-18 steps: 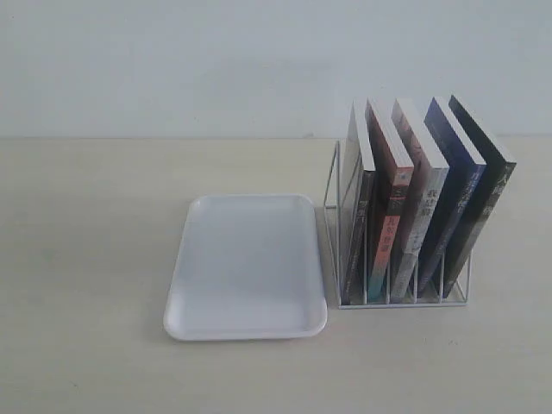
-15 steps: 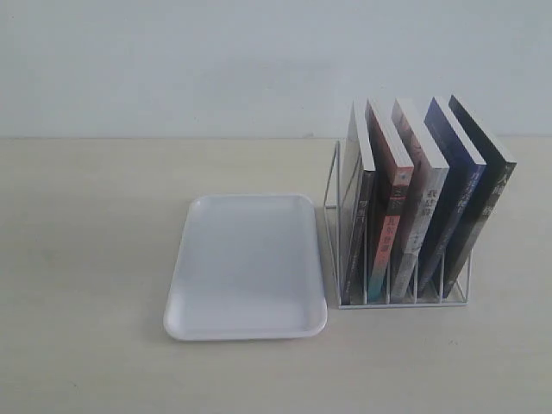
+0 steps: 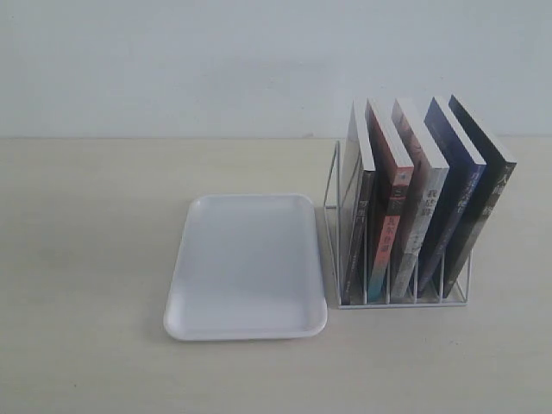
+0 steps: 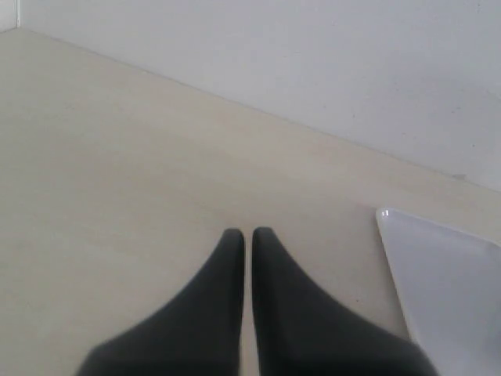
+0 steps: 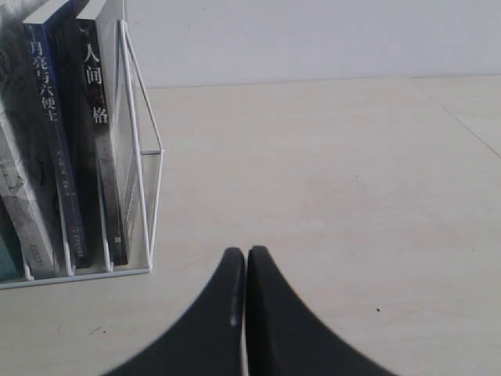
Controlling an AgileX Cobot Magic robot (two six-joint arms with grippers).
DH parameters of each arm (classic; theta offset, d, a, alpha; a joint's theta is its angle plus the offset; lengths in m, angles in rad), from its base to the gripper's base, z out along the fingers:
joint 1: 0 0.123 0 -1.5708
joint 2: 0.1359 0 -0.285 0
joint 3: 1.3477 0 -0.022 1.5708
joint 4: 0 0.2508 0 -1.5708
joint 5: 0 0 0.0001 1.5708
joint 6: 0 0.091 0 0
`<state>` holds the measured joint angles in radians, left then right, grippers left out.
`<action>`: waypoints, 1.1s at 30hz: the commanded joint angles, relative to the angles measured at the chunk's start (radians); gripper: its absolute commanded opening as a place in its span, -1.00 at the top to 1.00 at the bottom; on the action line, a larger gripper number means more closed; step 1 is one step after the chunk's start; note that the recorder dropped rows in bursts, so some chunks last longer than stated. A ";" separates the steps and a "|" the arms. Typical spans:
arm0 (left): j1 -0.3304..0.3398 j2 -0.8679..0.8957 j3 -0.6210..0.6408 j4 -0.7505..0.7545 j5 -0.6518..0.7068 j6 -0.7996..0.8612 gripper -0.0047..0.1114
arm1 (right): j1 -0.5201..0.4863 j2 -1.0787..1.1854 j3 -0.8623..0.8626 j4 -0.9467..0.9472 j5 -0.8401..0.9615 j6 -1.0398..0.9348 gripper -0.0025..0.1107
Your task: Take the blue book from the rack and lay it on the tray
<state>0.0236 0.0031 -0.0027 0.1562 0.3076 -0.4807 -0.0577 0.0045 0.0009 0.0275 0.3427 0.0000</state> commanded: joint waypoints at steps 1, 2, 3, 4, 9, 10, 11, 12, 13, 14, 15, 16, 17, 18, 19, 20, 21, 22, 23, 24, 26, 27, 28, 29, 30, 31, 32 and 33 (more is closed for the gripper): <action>0.002 -0.003 0.003 0.000 -0.012 0.004 0.85 | -0.003 -0.005 -0.001 -0.002 -0.004 0.000 0.95; 0.002 -0.003 0.003 0.000 -0.012 0.004 0.85 | -0.003 -0.005 -0.001 -0.002 -0.004 0.000 0.95; 0.002 -0.003 0.003 0.000 -0.012 0.004 0.85 | -0.003 -0.005 -0.001 -0.002 -0.004 0.000 0.95; 0.002 -0.003 0.003 0.000 -0.012 0.004 0.85 | -0.003 -0.005 -0.001 -0.004 -0.004 0.000 0.95; 0.002 -0.003 0.003 0.000 -0.012 0.004 0.85 | -0.003 -0.005 -0.001 -0.014 -0.004 0.000 0.95; 0.002 -0.003 0.003 0.000 -0.012 0.004 0.85 | -0.003 -0.005 -0.001 -0.014 -0.004 0.000 0.95; 0.002 -0.003 0.003 0.000 -0.012 0.004 0.85 | -0.003 -0.005 -0.001 -0.014 -0.004 0.000 0.95; 0.002 -0.003 0.003 0.000 -0.012 0.004 0.85 | -0.003 -0.005 -0.001 -0.014 -0.004 0.000 0.95; 0.002 -0.003 0.003 0.000 -0.012 0.004 0.85 | -0.003 -0.005 -0.001 -0.014 -0.009 0.000 0.95; 0.002 -0.003 0.003 0.000 -0.012 0.004 0.85 | -0.003 -0.005 -0.001 -0.014 -0.024 0.000 0.95; 0.002 -0.003 0.003 0.000 -0.012 0.004 0.85 | -0.003 -0.005 -0.001 -0.014 -0.036 0.000 0.95; 0.002 -0.003 0.003 0.000 -0.012 0.004 0.85 | -0.003 -0.005 -0.001 -0.014 -0.057 0.000 0.95; 0.002 -0.003 0.003 0.000 -0.012 0.004 0.85 | -0.003 -0.005 -0.001 -0.014 -0.087 0.000 0.95; 0.002 -0.003 0.003 0.000 -0.012 0.004 0.85 | -0.003 -0.005 -0.001 -0.014 -0.114 0.000 0.95; 0.002 -0.003 0.003 0.000 -0.012 0.004 0.85 | -0.003 -0.005 -0.001 -0.014 -0.155 0.000 0.95; 0.002 -0.003 0.003 0.000 -0.012 0.004 0.85 | -0.003 -0.005 -0.001 -0.014 -0.202 0.000 0.95; 0.002 -0.003 0.003 0.000 -0.012 0.004 0.85 | -0.003 -0.005 -0.001 -0.014 -0.254 0.000 0.95; 0.002 -0.003 0.003 0.000 -0.012 0.004 0.85 | -0.003 -0.005 -0.001 -0.014 -0.313 0.000 0.95; 0.002 -0.003 0.003 0.000 -0.012 0.004 0.85 | -0.003 -0.005 -0.001 -0.014 -0.373 0.000 0.95; 0.002 -0.003 0.003 0.000 -0.012 0.004 0.85 | -0.003 -0.005 -0.001 -0.014 -0.420 0.000 0.95; 0.002 -0.003 0.003 0.000 -0.012 0.004 0.85 | -0.003 -0.005 -0.001 -0.014 -0.516 0.000 0.95; 0.002 -0.003 0.003 0.000 -0.012 0.004 0.85 | -0.003 -0.005 -0.001 -0.014 -0.545 0.000 0.95; 0.002 -0.003 0.003 0.000 -0.012 0.004 0.85 | -0.003 -0.005 -0.001 -0.014 -0.572 0.000 0.95; 0.002 -0.003 0.003 0.000 -0.012 0.004 0.85 | -0.003 -0.005 -0.001 -0.014 -0.593 0.000 0.95; 0.002 -0.003 0.003 0.000 -0.012 0.004 0.85 | -0.003 -0.005 -0.001 -0.014 -0.605 0.000 0.95; 0.002 -0.003 0.003 0.000 -0.012 0.004 0.85 | -0.003 -0.005 -0.001 -0.014 -0.614 0.000 0.95; 0.002 -0.003 0.003 0.000 -0.012 0.004 0.85 | -0.003 -0.005 -0.001 -0.014 -0.617 0.000 0.95; 0.002 -0.003 0.003 0.000 -0.012 0.004 0.85 | -0.003 -0.005 -0.001 -0.014 -0.622 0.000 0.95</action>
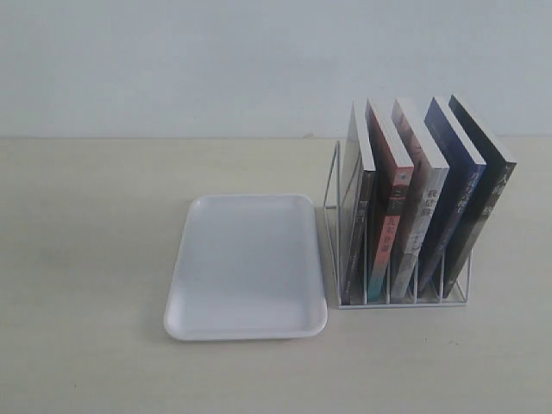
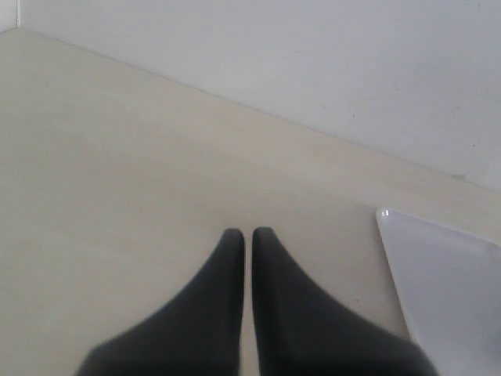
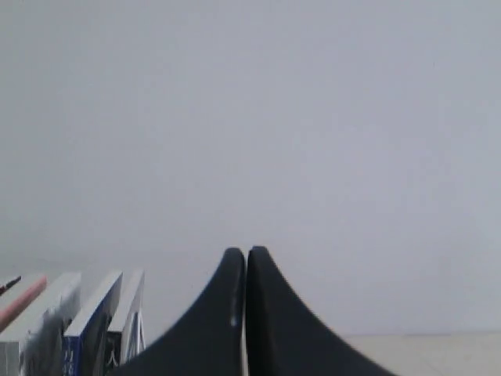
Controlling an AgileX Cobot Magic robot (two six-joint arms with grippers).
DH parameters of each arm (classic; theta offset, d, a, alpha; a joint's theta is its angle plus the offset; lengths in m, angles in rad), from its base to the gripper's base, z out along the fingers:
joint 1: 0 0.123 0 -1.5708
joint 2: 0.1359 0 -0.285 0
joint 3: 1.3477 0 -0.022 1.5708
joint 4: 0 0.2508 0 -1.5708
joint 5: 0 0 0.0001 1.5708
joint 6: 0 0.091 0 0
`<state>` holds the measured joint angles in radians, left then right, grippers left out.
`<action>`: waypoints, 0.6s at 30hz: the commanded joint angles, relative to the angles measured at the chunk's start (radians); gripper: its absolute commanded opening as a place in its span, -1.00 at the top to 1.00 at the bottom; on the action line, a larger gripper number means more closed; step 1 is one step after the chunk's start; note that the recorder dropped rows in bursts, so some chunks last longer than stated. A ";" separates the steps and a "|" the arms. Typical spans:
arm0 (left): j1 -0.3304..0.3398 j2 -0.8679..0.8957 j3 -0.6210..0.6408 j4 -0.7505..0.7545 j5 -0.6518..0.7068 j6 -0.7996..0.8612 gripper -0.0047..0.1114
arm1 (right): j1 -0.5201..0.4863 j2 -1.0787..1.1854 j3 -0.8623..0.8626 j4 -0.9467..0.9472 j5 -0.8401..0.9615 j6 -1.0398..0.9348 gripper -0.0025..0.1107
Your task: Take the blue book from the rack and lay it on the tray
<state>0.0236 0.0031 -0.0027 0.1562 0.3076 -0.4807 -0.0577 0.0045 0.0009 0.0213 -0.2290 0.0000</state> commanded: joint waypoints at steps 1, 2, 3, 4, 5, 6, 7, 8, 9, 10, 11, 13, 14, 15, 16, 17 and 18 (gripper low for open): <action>0.002 -0.003 0.003 0.000 -0.012 0.004 0.85 | -0.003 -0.005 -0.001 -0.008 -0.054 0.000 0.95; 0.002 -0.003 0.003 0.000 -0.012 0.004 0.85 | -0.003 -0.005 -0.001 -0.008 -0.054 0.000 0.95; 0.002 -0.003 0.003 0.000 -0.012 0.004 0.85 | -0.003 -0.005 -0.001 -0.008 -0.063 0.000 0.95; 0.002 -0.003 0.003 0.000 -0.012 0.004 0.85 | -0.003 -0.005 -0.001 -0.008 -0.093 -0.006 0.95; 0.002 -0.003 0.003 0.000 -0.012 0.004 0.85 | -0.003 -0.005 -0.001 -0.006 -0.131 -0.006 0.95; 0.002 -0.003 0.003 0.000 -0.012 0.004 0.85 | -0.003 -0.005 -0.001 -0.004 -0.183 -0.006 0.95; 0.002 -0.003 0.003 0.000 -0.012 0.004 0.85 | -0.003 -0.005 -0.001 -0.004 -0.221 -0.006 0.95; 0.002 -0.003 0.003 0.000 -0.012 0.004 0.85 | -0.003 -0.005 -0.001 -0.004 -0.238 -0.006 0.95; 0.002 -0.003 0.003 0.000 -0.012 0.004 0.85 | -0.003 -0.005 -0.024 -0.004 -0.229 -0.006 0.95; 0.002 -0.003 0.003 0.000 -0.012 0.004 0.85 | -0.003 -0.005 -0.057 -0.004 -0.204 -0.006 0.95; 0.002 -0.003 0.003 0.000 -0.012 0.004 0.85 | -0.003 -0.005 -0.088 -0.004 -0.166 -0.006 0.95; 0.002 -0.003 0.003 0.000 -0.012 0.004 0.85 | -0.003 0.023 -0.171 -0.004 -0.047 -0.006 0.95; 0.002 -0.003 0.003 0.000 -0.012 0.004 0.85 | -0.003 0.061 -0.234 -0.004 0.062 -0.006 0.95; 0.002 -0.003 0.003 0.000 -0.012 0.004 0.85 | -0.003 0.089 -0.276 -0.004 0.142 -0.006 0.95; 0.002 -0.003 0.003 0.000 -0.012 0.004 0.85 | -0.003 0.129 -0.327 -0.004 0.247 -0.006 0.95; 0.002 -0.003 0.003 0.000 -0.012 0.004 0.85 | -0.003 0.169 -0.373 -0.004 0.348 -0.006 0.95; 0.002 -0.003 0.003 0.000 -0.012 0.004 0.85 | -0.003 0.210 -0.405 -0.004 0.421 -0.006 0.95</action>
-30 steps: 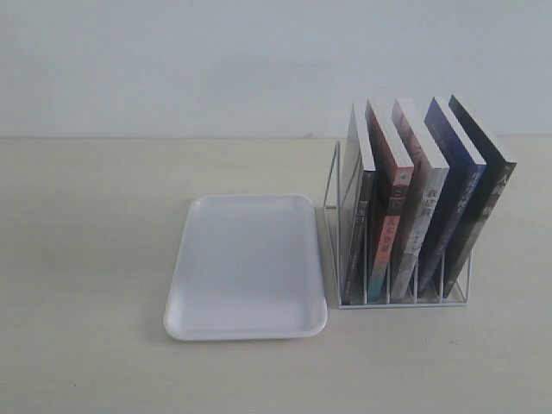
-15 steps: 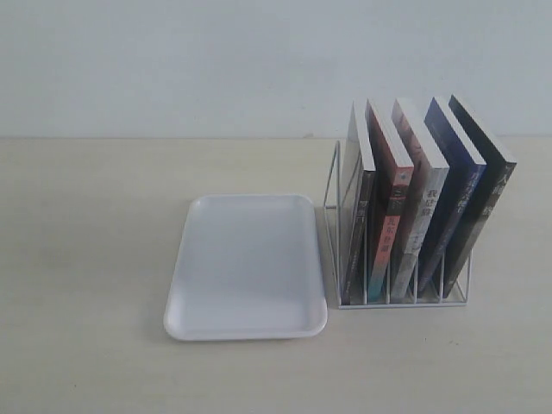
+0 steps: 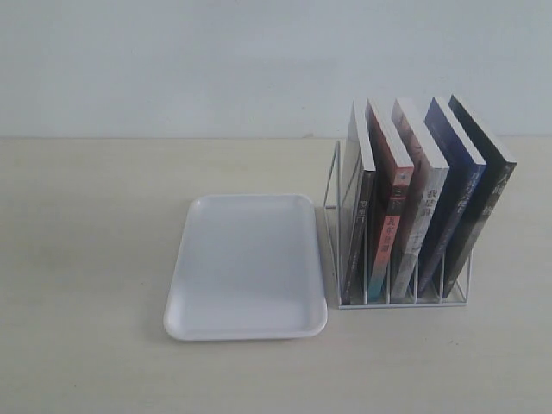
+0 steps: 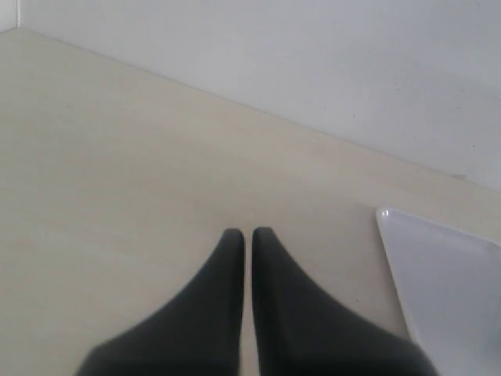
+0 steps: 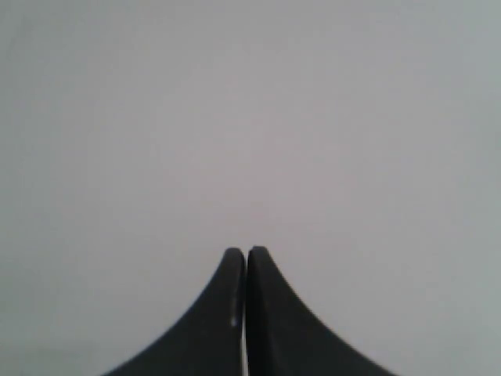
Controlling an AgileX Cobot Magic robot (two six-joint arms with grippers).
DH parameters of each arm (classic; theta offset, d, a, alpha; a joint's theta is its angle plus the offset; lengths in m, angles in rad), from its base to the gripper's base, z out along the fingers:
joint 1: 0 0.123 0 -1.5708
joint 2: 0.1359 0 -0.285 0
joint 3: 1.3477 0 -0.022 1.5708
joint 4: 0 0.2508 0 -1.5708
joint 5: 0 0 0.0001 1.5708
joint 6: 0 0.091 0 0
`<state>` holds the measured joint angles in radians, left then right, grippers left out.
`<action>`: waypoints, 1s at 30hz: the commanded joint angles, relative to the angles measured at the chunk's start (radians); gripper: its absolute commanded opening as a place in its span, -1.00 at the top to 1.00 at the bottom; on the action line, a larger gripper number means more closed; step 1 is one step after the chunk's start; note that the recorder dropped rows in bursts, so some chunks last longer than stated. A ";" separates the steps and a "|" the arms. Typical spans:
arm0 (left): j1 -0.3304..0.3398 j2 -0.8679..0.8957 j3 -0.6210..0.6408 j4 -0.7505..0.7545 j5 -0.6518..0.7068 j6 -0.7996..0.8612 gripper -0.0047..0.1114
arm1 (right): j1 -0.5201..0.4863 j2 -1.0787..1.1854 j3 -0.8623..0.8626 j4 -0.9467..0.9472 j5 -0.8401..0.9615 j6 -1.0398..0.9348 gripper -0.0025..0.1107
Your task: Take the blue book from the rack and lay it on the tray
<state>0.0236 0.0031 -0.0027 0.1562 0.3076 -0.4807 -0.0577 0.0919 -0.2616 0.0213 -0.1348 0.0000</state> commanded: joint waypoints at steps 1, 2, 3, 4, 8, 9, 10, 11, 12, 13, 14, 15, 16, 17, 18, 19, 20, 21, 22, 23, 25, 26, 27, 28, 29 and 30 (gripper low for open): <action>0.002 -0.003 0.003 0.000 -0.012 0.004 0.85 | -0.003 0.154 -0.175 -0.004 0.401 -0.006 0.95; 0.002 -0.003 0.003 0.000 -0.012 0.004 0.85 | -0.003 0.196 -0.200 -0.004 0.457 -0.006 0.95; 0.002 -0.003 0.003 0.000 -0.012 0.004 0.85 | -0.003 0.220 -0.218 -0.004 0.483 -0.006 0.95; 0.002 -0.003 0.003 0.000 -0.012 0.004 0.85 | -0.003 0.244 -0.227 -0.004 0.483 -0.006 0.95; 0.002 -0.003 0.003 0.000 -0.012 0.004 0.85 | -0.003 0.289 -0.229 -0.004 0.428 -0.006 0.95; 0.002 -0.003 0.003 0.000 -0.012 0.004 0.85 | -0.003 0.291 -0.229 -0.004 0.416 -0.006 0.95; 0.002 -0.003 0.003 0.000 -0.012 0.004 0.85 | -0.003 0.291 -0.229 -0.004 0.404 -0.006 0.95; 0.002 -0.003 0.003 0.000 -0.012 0.004 0.85 | -0.003 0.291 -0.229 -0.004 0.394 -0.006 0.95; 0.002 -0.003 0.003 0.000 -0.012 0.004 0.85 | -0.003 0.291 -0.229 -0.004 0.390 -0.006 0.95; 0.002 -0.003 0.003 0.000 -0.012 0.004 0.85 | -0.003 0.291 -0.229 -0.004 0.390 -0.006 0.95; 0.002 -0.003 0.003 0.000 -0.012 0.004 0.85 | -0.003 0.291 -0.229 -0.004 0.394 -0.006 0.95; 0.002 -0.003 0.003 0.000 -0.012 0.004 0.85 | -0.003 0.291 -0.229 -0.004 0.394 -0.006 0.95; 0.002 -0.003 0.003 0.000 -0.012 0.004 0.85 | -0.003 0.291 -0.229 -0.004 0.394 -0.006 0.95; 0.002 -0.003 0.003 0.000 -0.012 0.004 0.85 | -0.003 0.291 -0.229 -0.004 0.394 -0.006 0.95; 0.002 -0.003 0.003 0.000 -0.012 0.004 0.85 | -0.003 0.291 -0.229 -0.004 0.394 -0.006 0.95; 0.002 -0.003 0.003 0.000 -0.012 0.004 0.85 | -0.003 0.291 -0.229 -0.004 0.388 0.000 0.95; 0.002 -0.003 0.003 0.000 -0.012 0.004 0.85 | -0.003 0.291 -0.229 -0.002 0.386 0.000 0.95; 0.002 -0.003 0.003 0.000 -0.012 0.004 0.85 | -0.003 0.291 -0.229 0.006 0.386 0.014 0.95; 0.002 -0.003 0.003 0.000 -0.012 0.004 0.85 | -0.003 0.291 -0.229 0.022 0.394 0.024 0.95; 0.002 -0.003 0.003 0.000 -0.012 0.004 0.85 | -0.003 0.291 -0.229 0.046 0.399 0.024 0.96; 0.002 -0.003 0.003 0.000 -0.012 0.004 0.85 | -0.003 0.301 -0.229 0.113 0.428 0.022 0.96; 0.002 -0.003 0.003 0.000 -0.012 0.004 0.85 | -0.003 0.313 -0.229 0.166 0.447 0.010 0.96; 0.002 -0.003 0.003 0.000 -0.012 0.004 0.85 | -0.003 0.329 -0.229 0.223 0.471 -0.017 0.96; 0.002 -0.003 0.003 0.000 -0.012 0.004 0.85 | -0.003 0.343 -0.229 0.267 0.489 -0.046 0.96; 0.002 -0.003 0.003 0.000 -0.012 0.004 0.85 | -0.003 0.366 -0.229 0.324 0.506 -0.091 0.96; 0.002 -0.003 0.003 0.000 -0.012 0.004 0.85 | -0.003 0.392 -0.229 0.377 0.517 -0.132 0.96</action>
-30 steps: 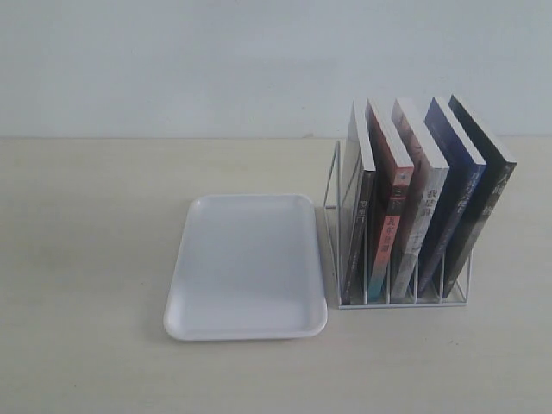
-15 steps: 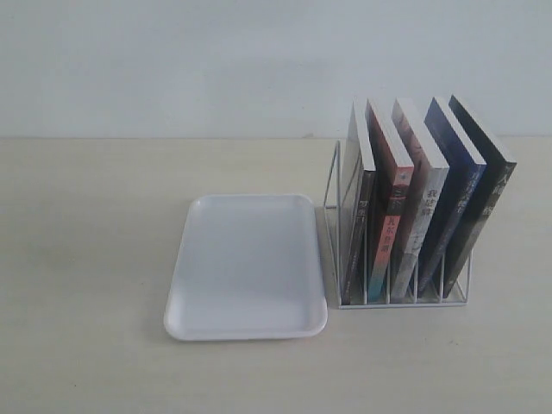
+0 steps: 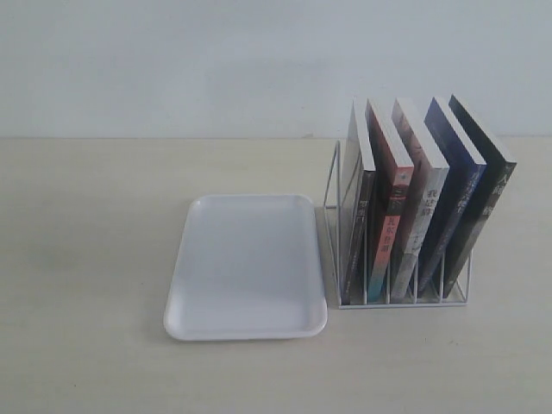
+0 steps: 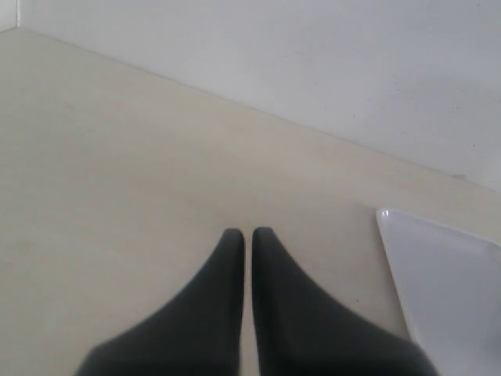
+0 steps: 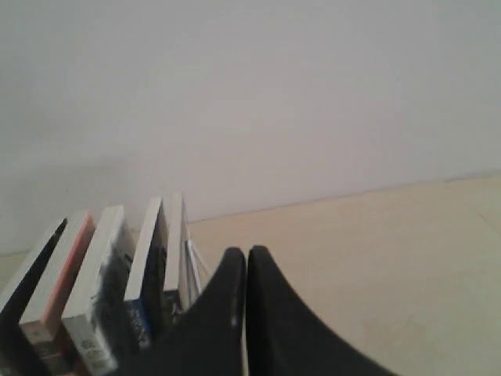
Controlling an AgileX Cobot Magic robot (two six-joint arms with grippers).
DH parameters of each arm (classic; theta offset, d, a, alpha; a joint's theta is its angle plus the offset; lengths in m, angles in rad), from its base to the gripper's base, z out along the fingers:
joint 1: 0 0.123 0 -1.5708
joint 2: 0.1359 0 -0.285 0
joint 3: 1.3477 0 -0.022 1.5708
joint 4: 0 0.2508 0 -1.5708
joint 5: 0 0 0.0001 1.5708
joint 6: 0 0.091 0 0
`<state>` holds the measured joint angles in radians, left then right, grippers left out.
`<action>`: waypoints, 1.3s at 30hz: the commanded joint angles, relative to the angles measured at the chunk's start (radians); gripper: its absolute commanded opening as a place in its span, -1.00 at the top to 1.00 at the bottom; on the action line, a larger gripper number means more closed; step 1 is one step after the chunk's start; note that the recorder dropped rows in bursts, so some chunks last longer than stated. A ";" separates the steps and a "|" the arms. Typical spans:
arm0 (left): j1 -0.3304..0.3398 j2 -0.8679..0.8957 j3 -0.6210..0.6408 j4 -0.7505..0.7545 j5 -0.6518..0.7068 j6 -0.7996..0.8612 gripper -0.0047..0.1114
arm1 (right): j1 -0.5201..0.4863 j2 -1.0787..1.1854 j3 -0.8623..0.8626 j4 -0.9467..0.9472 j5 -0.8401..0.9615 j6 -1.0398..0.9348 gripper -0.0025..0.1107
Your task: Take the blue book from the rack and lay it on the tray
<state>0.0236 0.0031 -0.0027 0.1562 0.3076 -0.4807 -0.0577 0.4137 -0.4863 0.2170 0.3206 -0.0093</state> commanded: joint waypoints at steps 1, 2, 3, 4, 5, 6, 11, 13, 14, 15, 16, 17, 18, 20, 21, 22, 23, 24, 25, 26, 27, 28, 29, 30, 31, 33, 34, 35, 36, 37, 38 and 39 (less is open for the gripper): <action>0.002 -0.003 0.003 0.000 -0.012 0.004 0.85 | -0.003 0.099 -0.005 0.236 0.066 -0.154 0.96; 0.002 -0.003 0.003 0.000 -0.012 0.004 0.85 | -0.003 0.156 -0.005 0.349 0.074 -0.257 0.96; 0.002 -0.003 0.003 0.000 -0.012 0.004 0.85 | -0.003 0.184 -0.005 0.414 0.085 -0.330 0.96; 0.002 -0.003 0.003 0.000 -0.012 0.004 0.85 | -0.003 0.232 -0.021 0.532 0.131 -0.491 0.96; 0.002 -0.003 0.003 0.000 -0.012 0.004 0.85 | -0.003 0.255 -0.032 0.576 0.157 -0.542 0.96; 0.002 -0.003 0.003 0.000 -0.012 0.004 0.85 | -0.003 0.306 -0.076 0.658 0.219 -0.636 0.96; 0.002 -0.003 0.003 0.000 -0.012 0.004 0.85 | -0.003 0.483 -0.323 0.671 0.291 -0.677 0.96; 0.002 -0.003 0.003 0.000 -0.012 0.004 0.85 | 0.000 0.581 -0.438 0.667 0.439 -0.669 0.96; 0.002 -0.003 0.003 0.000 -0.012 0.004 0.85 | 0.009 0.625 -0.485 0.667 0.493 -0.669 0.96; 0.002 -0.003 0.003 0.000 -0.012 0.004 0.85 | 0.043 0.679 -0.533 0.649 0.496 -0.655 0.96; 0.002 -0.003 0.003 0.000 -0.012 0.004 0.85 | 0.067 0.708 -0.560 0.610 0.473 -0.635 0.96; 0.002 -0.003 0.003 0.000 -0.012 0.004 0.85 | 0.103 0.736 -0.587 0.545 0.438 -0.588 0.96; 0.002 -0.003 0.003 0.000 -0.012 0.004 0.85 | 0.144 0.762 -0.616 0.455 0.409 -0.517 0.96; 0.002 -0.003 0.003 0.000 -0.012 0.004 0.85 | 0.285 0.831 -0.708 0.123 0.398 -0.224 0.96; 0.002 -0.003 0.003 0.000 -0.012 0.004 0.85 | 0.381 0.869 -0.762 -0.097 0.418 -0.023 0.96; 0.002 -0.003 0.003 0.000 -0.012 0.004 0.85 | 0.429 0.888 -0.788 -0.203 0.433 0.081 0.96; 0.002 -0.003 0.003 0.000 -0.012 0.004 0.85 | 0.503 0.928 -0.843 -0.346 0.492 0.207 0.96; 0.002 -0.003 0.003 0.000 -0.012 0.004 0.85 | 0.525 0.949 -0.866 -0.377 0.518 0.226 0.96; 0.002 -0.003 0.003 0.000 -0.012 0.004 0.85 | 0.536 0.993 -0.924 -0.378 0.570 0.243 0.96; 0.002 -0.003 0.003 0.000 -0.012 0.004 0.85 | 0.536 1.020 -0.953 -0.376 0.601 0.242 0.96; 0.002 -0.003 0.003 0.000 -0.012 0.004 0.85 | 0.536 1.070 -1.002 -0.379 0.654 0.242 0.94; 0.002 -0.003 0.003 0.000 -0.012 0.004 0.85 | 0.536 1.120 -1.048 -0.404 0.695 0.242 0.84; 0.002 -0.003 0.003 0.000 -0.012 0.004 0.85 | 0.536 1.138 -1.065 -0.411 0.707 0.242 0.77; 0.002 -0.003 0.003 0.000 -0.012 0.004 0.85 | 0.536 1.157 -1.083 -0.411 0.712 0.242 0.68; 0.002 -0.003 0.003 0.000 -0.012 0.004 0.85 | 0.536 1.173 -1.099 -0.411 0.717 0.242 0.52; 0.002 -0.003 0.003 0.000 -0.012 0.004 0.85 | 0.536 1.204 -1.114 -0.411 0.719 0.242 0.20; 0.002 -0.003 0.003 0.000 -0.012 0.004 0.85 | 0.536 1.213 -1.114 -0.413 0.723 0.246 0.19; 0.002 -0.003 0.003 0.000 -0.012 0.004 0.85 | 0.536 1.228 -1.114 -0.433 0.733 0.287 0.20; 0.002 -0.003 0.003 0.000 -0.012 0.004 0.85 | 0.536 1.234 -1.114 -0.446 0.737 0.301 0.20; 0.002 -0.003 0.003 0.000 -0.012 0.004 0.85 | 0.536 1.244 -1.114 -0.475 0.750 0.336 0.20; 0.002 -0.003 0.003 0.000 -0.012 0.004 0.85 | 0.536 1.249 -1.114 -0.491 0.755 0.346 0.20; 0.002 -0.003 0.003 0.000 -0.012 0.004 0.85 | 0.536 1.254 -1.114 -0.505 0.766 0.350 0.20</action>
<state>0.0236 0.0031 -0.0027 0.1562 0.3076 -0.4807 0.4781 1.6586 -1.5916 -0.2415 1.0627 0.3109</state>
